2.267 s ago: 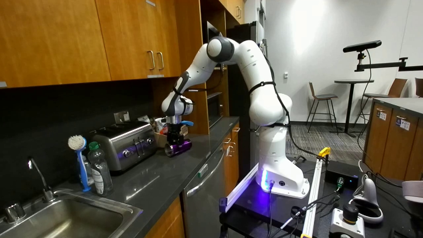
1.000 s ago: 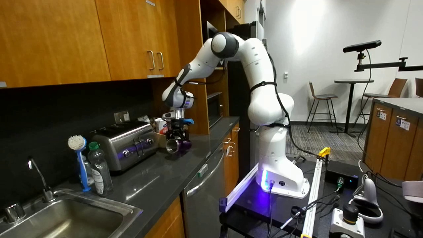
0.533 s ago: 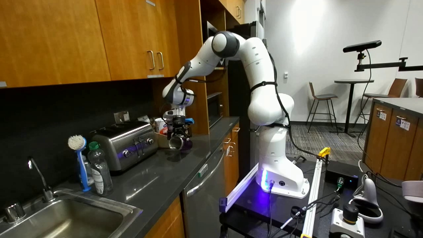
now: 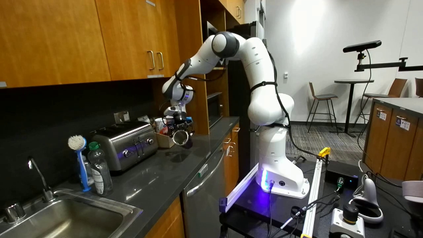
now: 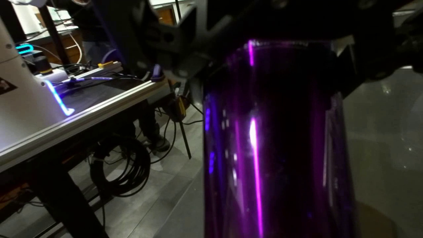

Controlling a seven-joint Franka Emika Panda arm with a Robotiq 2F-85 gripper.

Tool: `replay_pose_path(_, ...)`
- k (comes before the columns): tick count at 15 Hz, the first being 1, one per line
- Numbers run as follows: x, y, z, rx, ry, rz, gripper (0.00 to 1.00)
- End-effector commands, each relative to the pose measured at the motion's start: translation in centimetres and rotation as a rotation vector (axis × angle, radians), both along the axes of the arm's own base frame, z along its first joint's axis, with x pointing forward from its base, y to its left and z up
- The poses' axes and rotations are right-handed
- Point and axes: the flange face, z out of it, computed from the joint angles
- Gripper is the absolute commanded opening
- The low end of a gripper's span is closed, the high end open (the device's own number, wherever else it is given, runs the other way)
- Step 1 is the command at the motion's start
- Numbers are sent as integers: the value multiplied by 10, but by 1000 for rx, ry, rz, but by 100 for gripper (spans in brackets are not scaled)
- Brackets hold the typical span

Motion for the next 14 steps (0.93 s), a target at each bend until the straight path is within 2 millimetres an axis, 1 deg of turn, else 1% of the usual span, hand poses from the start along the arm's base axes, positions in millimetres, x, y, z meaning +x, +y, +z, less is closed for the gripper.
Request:
replay_pose_path(1, 1, -3, 14, 97, 19, 81, 64)
replay_pose_path(7, -4, -9, 19, 180, 139, 142, 64)
replay_pose_path(14, 1, -14, 15, 233, 232, 152, 64)
